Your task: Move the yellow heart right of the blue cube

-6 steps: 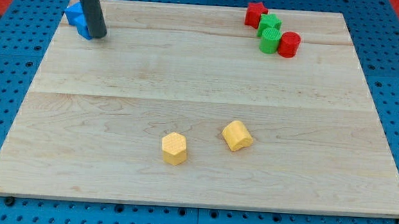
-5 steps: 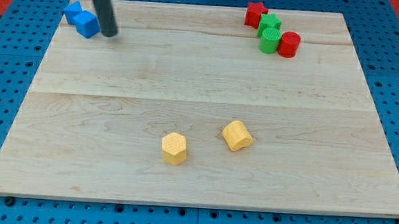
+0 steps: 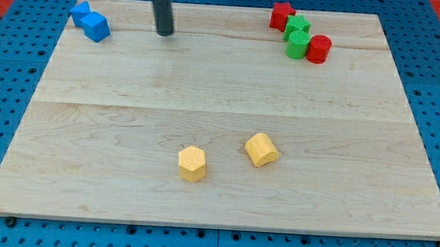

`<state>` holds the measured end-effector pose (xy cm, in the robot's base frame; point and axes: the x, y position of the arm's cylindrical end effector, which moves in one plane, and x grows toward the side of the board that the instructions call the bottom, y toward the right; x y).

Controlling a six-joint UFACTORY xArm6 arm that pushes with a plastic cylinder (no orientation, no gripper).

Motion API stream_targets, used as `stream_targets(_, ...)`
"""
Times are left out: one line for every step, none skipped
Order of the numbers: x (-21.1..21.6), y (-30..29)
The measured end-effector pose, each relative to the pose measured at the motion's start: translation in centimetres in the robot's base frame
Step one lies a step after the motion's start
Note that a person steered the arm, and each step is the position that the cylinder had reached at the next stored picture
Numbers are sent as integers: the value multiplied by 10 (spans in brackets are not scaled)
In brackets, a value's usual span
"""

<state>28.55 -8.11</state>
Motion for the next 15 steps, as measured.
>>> stream_targets(40, 46)
stream_targets(55, 58)
stream_targets(55, 58)
stream_targets(55, 58)
stream_targets(55, 58)
stream_targets(72, 78)
stream_targets(97, 111)
stream_targets(119, 156)
stream_targets(133, 201)
stream_targets(156, 238)
stream_targets(197, 273)
stream_targets(254, 268)
stream_targets(227, 239)
stream_targets(236, 178)
stream_targets(235, 106)
